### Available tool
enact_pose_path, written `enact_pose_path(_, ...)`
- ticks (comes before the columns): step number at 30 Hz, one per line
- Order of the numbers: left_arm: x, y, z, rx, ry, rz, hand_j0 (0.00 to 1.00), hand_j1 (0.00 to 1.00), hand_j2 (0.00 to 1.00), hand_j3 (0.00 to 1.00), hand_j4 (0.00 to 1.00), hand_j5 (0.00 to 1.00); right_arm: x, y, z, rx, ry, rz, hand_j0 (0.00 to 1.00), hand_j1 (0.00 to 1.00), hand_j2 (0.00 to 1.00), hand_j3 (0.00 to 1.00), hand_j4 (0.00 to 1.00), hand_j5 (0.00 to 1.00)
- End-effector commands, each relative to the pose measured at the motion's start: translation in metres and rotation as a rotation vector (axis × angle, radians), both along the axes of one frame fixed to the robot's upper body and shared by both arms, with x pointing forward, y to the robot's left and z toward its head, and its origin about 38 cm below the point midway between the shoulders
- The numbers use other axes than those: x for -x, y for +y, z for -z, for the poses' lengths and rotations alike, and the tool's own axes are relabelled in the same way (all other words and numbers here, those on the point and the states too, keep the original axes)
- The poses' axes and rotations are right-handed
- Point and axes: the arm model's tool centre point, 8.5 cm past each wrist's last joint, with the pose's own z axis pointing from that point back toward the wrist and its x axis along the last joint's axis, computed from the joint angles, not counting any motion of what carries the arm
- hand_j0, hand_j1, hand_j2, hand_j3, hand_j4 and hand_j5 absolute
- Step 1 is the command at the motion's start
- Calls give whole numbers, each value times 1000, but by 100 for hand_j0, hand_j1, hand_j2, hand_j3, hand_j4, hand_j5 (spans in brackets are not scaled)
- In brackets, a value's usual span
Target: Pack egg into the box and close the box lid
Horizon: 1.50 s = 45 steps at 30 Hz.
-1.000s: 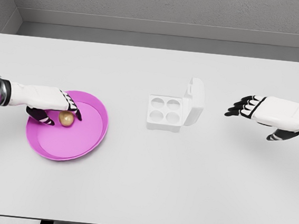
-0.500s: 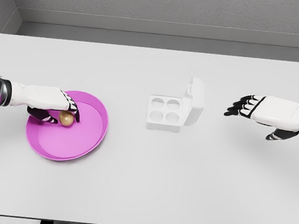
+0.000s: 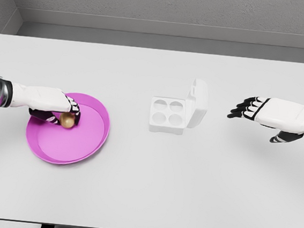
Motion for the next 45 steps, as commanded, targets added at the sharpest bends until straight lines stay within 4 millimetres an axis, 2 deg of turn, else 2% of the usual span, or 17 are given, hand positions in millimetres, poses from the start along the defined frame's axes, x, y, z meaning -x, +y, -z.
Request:
enact_pose_path(1, 1, -4, -3, 11, -3, 10, 35, 35, 35, 35, 35, 35, 0, 0, 0, -5, 3, 2, 100, 100, 100, 100, 100, 100)
enact_pose_path(9, -4, -17, -25, 86, -29, 30, 35, 35, 35, 35, 35, 35, 0, 0, 0, -5, 3, 2, 100, 100, 100, 100, 100, 100)
enact_pose_path(14, -12, -37, -34, 166, -30, 49, 32, 32, 32, 32, 32, 32, 0, 1, 1, -8, 3, 1, 100, 100, 100, 100, 100, 100)
enact_pose_path(23, -20, -60, -30, 228, -12, 64, 32, 32, 32, 32, 32, 32, 0, 2, 1, -11, 3, 0, 100, 100, 100, 100, 100, 100)
enact_pose_path(26, -41, -76, -16, 267, 17, 22, 32, 32, 32, 32, 32, 32, 0, 2, 1, -11, 3, 0, 100, 100, 100, 100, 100, 100)
enact_pose_path(29, -47, -110, -13, 318, 31, 58, 32, 32, 32, 32, 32, 32, 0, 2, 1, -12, 3, -1, 100, 100, 100, 100, 100, 100)
enact_pose_path(30, -50, -140, -20, 354, 23, 107, 32, 32, 32, 32, 32, 32, 0, 2, 1, -12, 2, -1, 100, 100, 100, 100, 100, 100)
enact_pose_path(32, -52, -184, -24, 406, 30, 162, 32, 32, 32, 32, 32, 32, 0, 2, 1, -12, 2, -1, 100, 100, 100, 100, 100, 100)
enact_pose_path(33, -52, -221, -32, 445, 31, 212, 32, 32, 32, 32, 32, 32, 0, 2, 1, -12, 3, -1, 100, 100, 100, 100, 100, 100)
enact_pose_path(34, -49, -240, -36, 461, 32, 245, 32, 32, 32, 32, 32, 32, 0, 2, 1, -12, 2, -1, 100, 100, 100, 100, 100, 100)
enact_pose_path(36, -48, -253, -45, 475, 21, 271, 32, 32, 32, 32, 32, 32, -1, 2, 0, -12, 0, -1, 100, 100, 100, 100, 100, 100)
enact_pose_path(38, -49, -252, -46, 474, 18, 266, 32, 32, 32, 32, 32, 32, -1, 2, 0, -12, 0, -1, 100, 100, 100, 100, 100, 100)
enact_pose_path(39, -53, -244, -43, 467, 21, 246, 35, 35, 35, 35, 35, 35, -1, 2, 0, -12, 0, -1, 100, 100, 100, 100, 100, 100)
enact_pose_path(45, -60, -233, -40, 456, 24, 212, 36, 36, 36, 36, 36, 36, -1, 4, 1, -17, 0, -3, 100, 100, 100, 100, 100, 100)
